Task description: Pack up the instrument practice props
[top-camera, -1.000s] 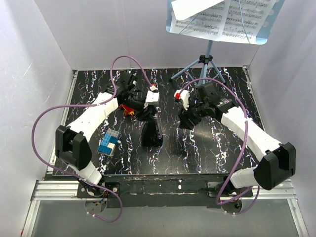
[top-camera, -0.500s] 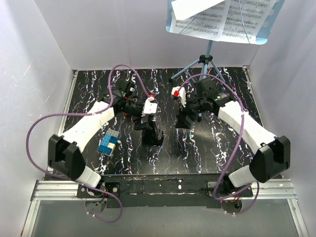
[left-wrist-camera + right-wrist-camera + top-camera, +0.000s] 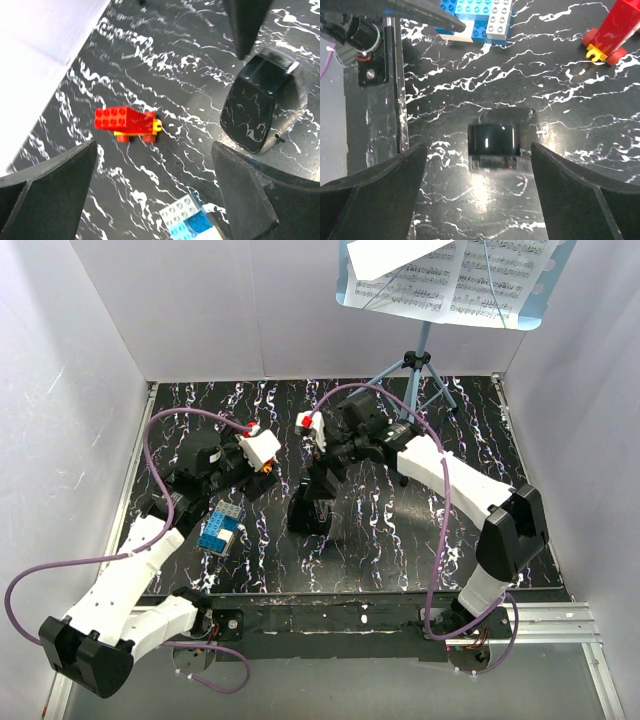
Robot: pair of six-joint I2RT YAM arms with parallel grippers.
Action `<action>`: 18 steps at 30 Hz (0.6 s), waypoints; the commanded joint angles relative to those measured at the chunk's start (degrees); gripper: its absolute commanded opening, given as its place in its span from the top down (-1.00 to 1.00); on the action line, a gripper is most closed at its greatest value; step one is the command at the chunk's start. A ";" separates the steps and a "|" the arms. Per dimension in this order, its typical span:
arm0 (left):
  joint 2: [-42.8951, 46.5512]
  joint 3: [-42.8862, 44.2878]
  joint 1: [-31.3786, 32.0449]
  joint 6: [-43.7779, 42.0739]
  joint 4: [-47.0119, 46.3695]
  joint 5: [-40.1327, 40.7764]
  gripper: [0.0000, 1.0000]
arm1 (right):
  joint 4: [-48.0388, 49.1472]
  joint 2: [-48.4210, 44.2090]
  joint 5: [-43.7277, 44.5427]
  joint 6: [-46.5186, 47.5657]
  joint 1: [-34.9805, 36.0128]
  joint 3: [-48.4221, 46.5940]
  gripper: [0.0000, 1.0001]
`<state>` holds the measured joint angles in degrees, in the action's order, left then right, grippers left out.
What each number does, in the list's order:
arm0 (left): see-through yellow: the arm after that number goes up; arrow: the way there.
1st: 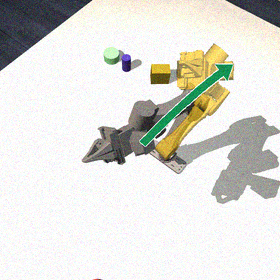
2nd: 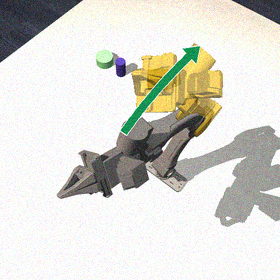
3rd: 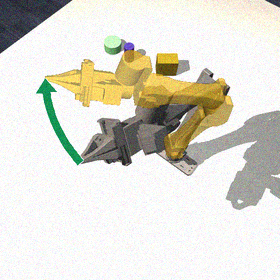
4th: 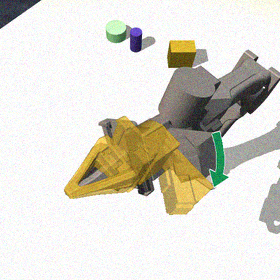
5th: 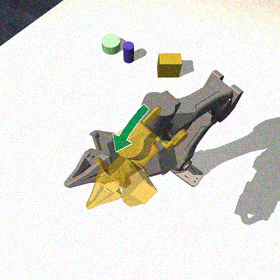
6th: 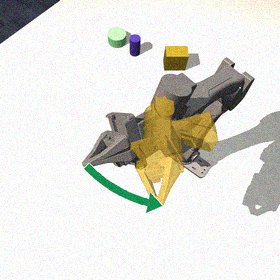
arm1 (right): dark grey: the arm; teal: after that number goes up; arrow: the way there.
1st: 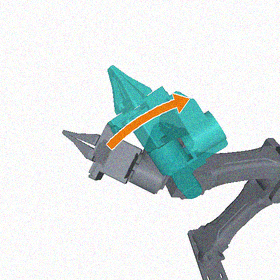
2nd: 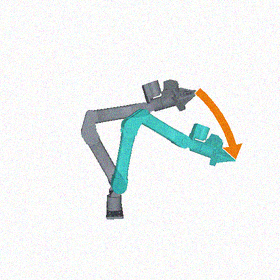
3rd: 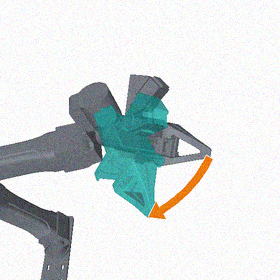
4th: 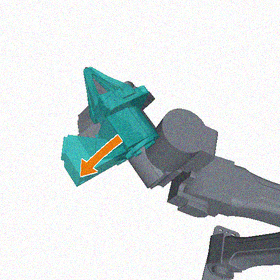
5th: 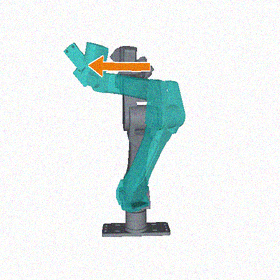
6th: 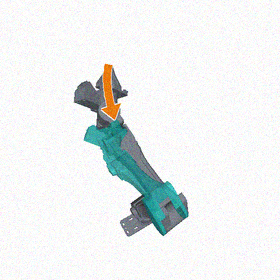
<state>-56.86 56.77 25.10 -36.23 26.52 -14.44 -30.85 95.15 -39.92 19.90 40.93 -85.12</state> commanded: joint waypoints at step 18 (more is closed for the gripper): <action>5.71 -7.38 2.85 13.11 2.92 3.99 -0.96 | 2.99 3.02 24.00 -16.45 3.46 -2.16 -0.28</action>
<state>-50.17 50.41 27.83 -24.86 29.91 -6.31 -28.42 99.70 -24.67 9.30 45.10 -86.48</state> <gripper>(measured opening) 0.981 0.673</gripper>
